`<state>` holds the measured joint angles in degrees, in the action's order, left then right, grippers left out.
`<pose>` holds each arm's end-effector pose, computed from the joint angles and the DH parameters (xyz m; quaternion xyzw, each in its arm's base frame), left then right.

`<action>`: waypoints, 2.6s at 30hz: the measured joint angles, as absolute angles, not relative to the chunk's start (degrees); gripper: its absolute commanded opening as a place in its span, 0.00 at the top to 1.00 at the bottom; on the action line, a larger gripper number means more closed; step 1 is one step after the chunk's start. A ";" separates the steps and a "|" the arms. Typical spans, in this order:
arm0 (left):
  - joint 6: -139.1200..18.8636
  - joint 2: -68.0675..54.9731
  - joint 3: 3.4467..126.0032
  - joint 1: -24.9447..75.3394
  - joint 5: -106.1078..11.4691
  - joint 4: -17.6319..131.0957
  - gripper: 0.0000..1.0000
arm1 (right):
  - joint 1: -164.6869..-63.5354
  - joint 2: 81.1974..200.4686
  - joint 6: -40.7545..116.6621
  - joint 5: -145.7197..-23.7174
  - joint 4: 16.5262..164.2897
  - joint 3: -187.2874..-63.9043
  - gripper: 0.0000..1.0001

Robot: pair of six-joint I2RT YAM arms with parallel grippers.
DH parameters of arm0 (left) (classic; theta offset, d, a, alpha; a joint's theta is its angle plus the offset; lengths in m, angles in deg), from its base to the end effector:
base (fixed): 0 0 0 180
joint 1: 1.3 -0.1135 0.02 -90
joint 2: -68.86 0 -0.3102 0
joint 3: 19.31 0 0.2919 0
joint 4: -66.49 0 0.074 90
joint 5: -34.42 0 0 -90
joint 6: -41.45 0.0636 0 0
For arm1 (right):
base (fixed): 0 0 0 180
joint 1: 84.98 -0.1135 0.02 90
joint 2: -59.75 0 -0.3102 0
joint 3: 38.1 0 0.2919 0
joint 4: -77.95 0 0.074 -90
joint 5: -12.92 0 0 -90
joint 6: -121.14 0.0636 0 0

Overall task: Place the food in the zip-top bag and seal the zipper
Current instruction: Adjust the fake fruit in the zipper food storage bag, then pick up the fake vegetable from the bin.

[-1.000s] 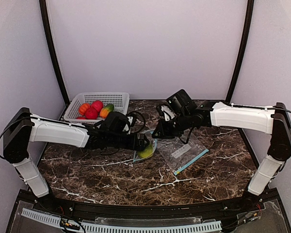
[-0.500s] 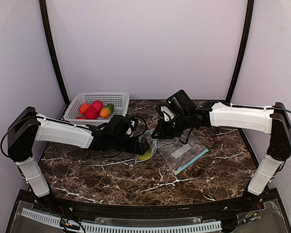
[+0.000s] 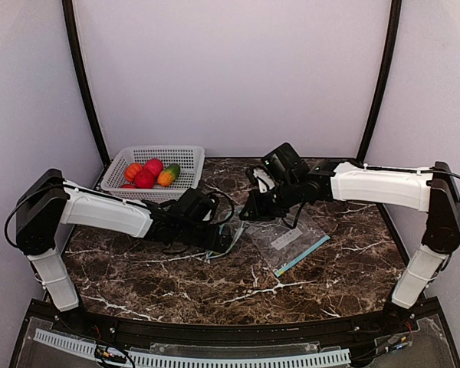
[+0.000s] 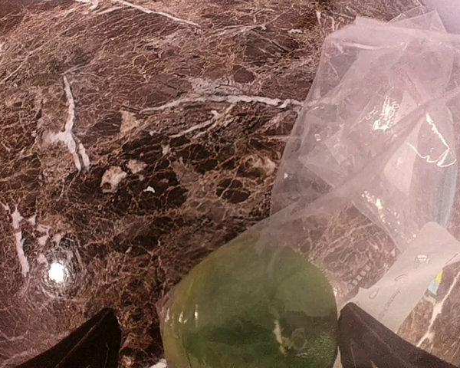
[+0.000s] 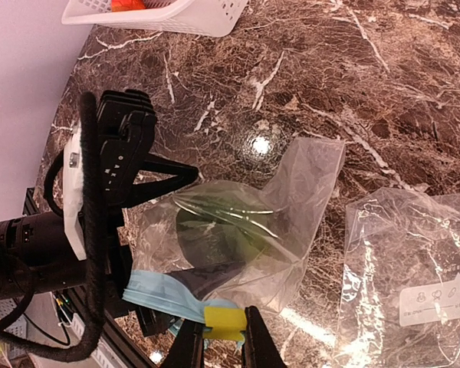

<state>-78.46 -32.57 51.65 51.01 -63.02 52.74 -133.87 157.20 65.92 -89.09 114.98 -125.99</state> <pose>0.2702 -0.3363 0.1739 0.1538 0.9067 -0.2102 0.3317 0.2804 0.3415 0.2737 -0.1519 0.9123 0.3177 0.2092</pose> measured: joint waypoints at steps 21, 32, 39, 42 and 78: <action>-74.81 -24.00 53.92 51.69 -58.98 49.31 0.01 | -134.11 157.20 65.90 -87.16 115.22 -125.99 1.00; -72.08 -11.08 54.23 50.77 -57.36 45.20 0.01 | -134.11 157.20 65.79 -86.47 115.48 -125.99 1.00; -66.88 -10.65 56.17 37.40 -55.15 37.00 0.01 | -134.11 157.20 65.68 -86.49 115.57 -125.99 1.00; -64.34 -12.63 58.77 29.29 -54.26 34.38 0.01 | -134.11 157.20 65.68 -86.47 115.57 -125.99 1.00; -56.60 -55.34 90.22 6.91 -62.08 35.65 0.21 | -134.33 158.21 65.42 -87.80 115.09 -126.01 1.00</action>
<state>-56.60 -55.34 90.22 6.91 -62.08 35.65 -134.33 158.21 65.42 -87.80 115.09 -126.01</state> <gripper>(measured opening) 0.823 0.120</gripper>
